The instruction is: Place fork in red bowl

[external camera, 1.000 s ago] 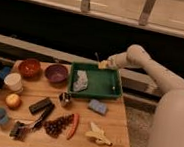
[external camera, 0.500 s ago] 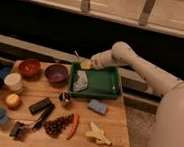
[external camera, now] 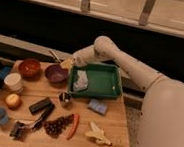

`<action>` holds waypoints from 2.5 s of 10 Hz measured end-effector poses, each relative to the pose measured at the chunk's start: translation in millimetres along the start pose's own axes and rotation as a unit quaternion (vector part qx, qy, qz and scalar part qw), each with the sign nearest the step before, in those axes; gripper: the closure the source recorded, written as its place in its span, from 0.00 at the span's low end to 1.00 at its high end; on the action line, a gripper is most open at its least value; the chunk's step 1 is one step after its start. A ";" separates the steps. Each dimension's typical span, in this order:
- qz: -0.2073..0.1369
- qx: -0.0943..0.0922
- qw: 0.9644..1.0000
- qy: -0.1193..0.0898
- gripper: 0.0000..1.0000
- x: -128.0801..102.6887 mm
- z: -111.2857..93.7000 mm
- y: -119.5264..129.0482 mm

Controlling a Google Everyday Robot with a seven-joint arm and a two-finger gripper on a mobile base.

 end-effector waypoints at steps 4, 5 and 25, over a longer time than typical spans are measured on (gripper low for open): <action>0.000 0.001 1.000 0.000 1.00 0.3 -0.1 -0.3; -0.001 0.006 1.000 -0.001 1.00 0.6 -2.1 -1.9; -0.126 0.016 0.992 0.002 1.00 -109.5 179.8 20.9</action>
